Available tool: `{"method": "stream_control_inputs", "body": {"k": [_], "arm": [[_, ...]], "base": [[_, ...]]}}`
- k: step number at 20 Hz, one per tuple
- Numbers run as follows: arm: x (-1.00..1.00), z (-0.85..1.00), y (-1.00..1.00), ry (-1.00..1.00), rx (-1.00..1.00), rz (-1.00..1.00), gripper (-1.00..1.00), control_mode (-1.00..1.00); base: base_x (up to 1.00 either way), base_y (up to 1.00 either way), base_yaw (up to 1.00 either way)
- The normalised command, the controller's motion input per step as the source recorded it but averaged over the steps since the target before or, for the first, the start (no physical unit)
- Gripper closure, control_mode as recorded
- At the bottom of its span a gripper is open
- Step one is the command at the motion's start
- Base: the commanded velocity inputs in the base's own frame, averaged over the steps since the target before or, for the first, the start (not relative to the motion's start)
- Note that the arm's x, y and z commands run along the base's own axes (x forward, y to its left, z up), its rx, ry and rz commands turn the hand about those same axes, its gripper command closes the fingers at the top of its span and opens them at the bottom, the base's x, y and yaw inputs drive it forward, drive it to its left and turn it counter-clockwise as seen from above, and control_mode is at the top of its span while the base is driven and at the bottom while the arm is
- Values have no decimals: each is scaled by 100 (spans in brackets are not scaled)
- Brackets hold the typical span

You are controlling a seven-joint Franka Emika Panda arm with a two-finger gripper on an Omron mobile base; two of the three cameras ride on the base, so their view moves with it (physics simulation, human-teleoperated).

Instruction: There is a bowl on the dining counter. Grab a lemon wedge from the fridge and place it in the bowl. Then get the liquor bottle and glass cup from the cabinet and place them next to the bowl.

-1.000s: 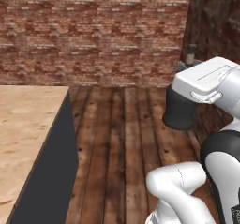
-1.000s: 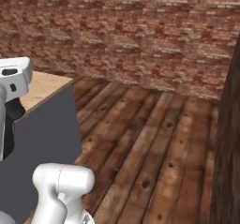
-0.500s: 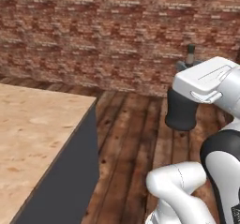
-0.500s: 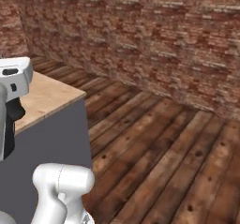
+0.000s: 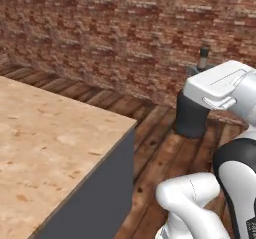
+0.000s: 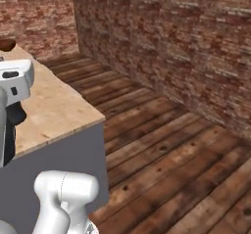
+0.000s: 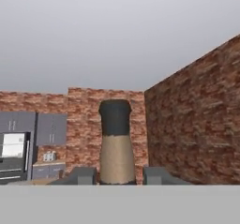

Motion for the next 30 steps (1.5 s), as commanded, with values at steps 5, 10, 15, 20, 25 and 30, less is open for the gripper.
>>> {"method": "stream_control_inputs", "body": {"k": [5, 10, 15, 20, 25, 30], "arm": [[0, 0, 0, 0, 0, 0, 100, 100], [0, 0, 0, 0, 0, 0, 100, 100], [0, 0, 0, 0, 0, 0, 100, 100], [0, 0, 0, 0, 0, 0, 100, 100], [0, 0, 0, 0, 0, 0, 100, 100], [0, 0, 0, 0, 0, 0, 100, 100]], "base": [[93, -20, 50], [66, -44, 49], [35, -64, 46], [28, -71, 44], [33, -69, 44], [34, -73, 43]]}}
